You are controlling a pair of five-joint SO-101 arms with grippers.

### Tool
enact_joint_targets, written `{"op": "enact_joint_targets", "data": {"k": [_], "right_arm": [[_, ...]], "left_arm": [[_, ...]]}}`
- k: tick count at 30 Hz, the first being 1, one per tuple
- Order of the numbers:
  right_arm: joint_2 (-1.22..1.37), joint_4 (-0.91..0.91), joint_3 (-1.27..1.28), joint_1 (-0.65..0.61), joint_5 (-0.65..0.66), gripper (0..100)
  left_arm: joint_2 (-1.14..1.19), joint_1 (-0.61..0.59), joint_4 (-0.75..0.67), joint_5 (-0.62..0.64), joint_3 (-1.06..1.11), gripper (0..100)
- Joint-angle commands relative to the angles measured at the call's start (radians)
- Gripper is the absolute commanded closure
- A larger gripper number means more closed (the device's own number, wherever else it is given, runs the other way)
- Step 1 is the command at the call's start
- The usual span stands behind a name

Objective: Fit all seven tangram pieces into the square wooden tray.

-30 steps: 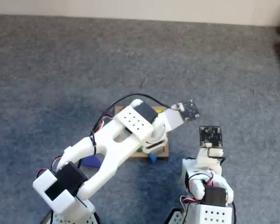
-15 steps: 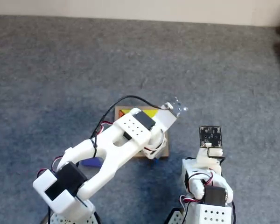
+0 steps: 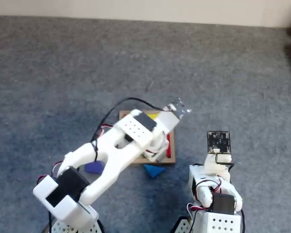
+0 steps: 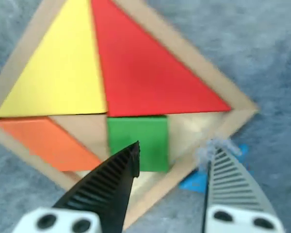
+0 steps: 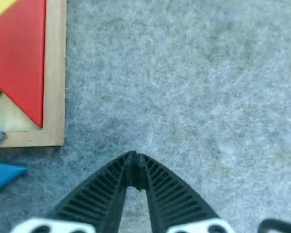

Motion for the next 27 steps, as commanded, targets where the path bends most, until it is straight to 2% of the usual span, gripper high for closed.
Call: {"op": "enact_joint_targets", "data": {"k": [1,5,8,14,23,27], "right_arm": [[-0.018,0.007,0.102,0.010,0.011,99.3],[-0.018,0.007,0.102,0.010,0.011,99.3],[-0.018,0.007,0.102,0.010,0.011,99.3],[-0.018,0.007,0.102,0.010,0.011,99.3],[-0.018,0.007,0.102,0.010,0.011,99.3],[-0.018,0.007,0.102,0.010,0.011,99.3]], "left_arm": [[-0.031,-0.059,0.003,-0.017,-0.019,78],[-0.145,-0.042,0.147,-0.098,-0.038,78],[-0.251,0.005,0.178,-0.152,0.010,78],[-0.343,0.116,0.094,-0.187,0.173,78],[-0.209,0.124,0.051,-0.187,0.211,78],[-0.137,0.125,-0.018,-0.186,0.209,78]]}}
